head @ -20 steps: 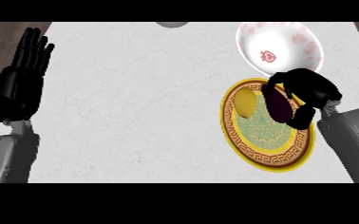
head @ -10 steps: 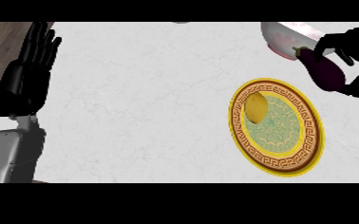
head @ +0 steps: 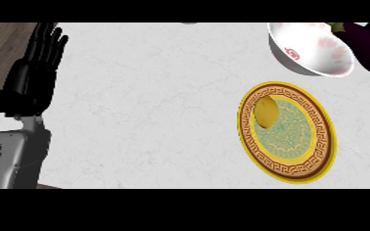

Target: Pick the eggplant from the plate and place it in the bowl

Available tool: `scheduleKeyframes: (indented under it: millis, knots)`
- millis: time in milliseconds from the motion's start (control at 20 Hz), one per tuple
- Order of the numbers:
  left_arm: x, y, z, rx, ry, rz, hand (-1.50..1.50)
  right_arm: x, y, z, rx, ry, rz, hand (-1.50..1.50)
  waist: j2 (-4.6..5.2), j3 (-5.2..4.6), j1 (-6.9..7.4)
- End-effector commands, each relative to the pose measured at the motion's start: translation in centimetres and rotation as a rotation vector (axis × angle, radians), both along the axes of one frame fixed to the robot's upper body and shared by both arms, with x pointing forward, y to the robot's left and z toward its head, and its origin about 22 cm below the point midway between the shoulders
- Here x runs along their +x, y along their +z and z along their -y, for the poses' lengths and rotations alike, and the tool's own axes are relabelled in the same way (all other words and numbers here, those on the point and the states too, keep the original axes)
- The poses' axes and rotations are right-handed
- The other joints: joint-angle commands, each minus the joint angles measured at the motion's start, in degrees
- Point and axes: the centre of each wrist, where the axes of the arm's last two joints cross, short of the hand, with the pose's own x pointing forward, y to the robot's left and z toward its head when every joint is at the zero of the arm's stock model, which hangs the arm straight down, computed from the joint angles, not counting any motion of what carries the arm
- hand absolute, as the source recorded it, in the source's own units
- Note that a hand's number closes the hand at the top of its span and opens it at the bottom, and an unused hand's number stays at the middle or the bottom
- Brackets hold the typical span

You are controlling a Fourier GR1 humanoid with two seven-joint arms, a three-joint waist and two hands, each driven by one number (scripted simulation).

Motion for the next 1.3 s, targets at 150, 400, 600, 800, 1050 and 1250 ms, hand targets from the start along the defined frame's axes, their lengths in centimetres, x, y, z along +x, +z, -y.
scheduleKeyframes:
  millis: [150,400,600,800,1050,1250]
  knots:
    - [0.3,0.2,0.4,0.010,-0.011,-0.008,0.00,0.3,1.0,2.3,0.232,0.210,-0.032,1.50,-0.34,-0.31,0.64]
    - [0.3,-0.2,0.5,0.010,-0.019,-0.011,0.00,0.3,2.3,3.0,0.281,0.260,-0.077,1.50,-0.94,-0.62,0.84]
    - [0.8,0.4,0.9,0.029,-0.030,-0.011,0.00,0.9,3.1,2.1,0.288,0.301,-0.132,1.50,-1.15,-0.78,0.69]
    - [0.9,0.2,1.3,0.010,-0.023,-0.034,0.00,1.6,2.4,1.1,0.251,0.329,-0.182,1.50,-1.21,-0.72,0.85]
    - [0.8,-0.7,1.2,0.033,-0.014,-0.030,0.00,2.9,2.4,-1.5,0.174,0.400,-0.232,1.50,-1.45,-0.95,0.66]
    - [0.8,-0.7,0.9,0.004,-0.012,-0.044,0.00,3.6,0.4,-2.8,0.140,0.426,-0.295,1.50,-1.74,-0.91,0.11]
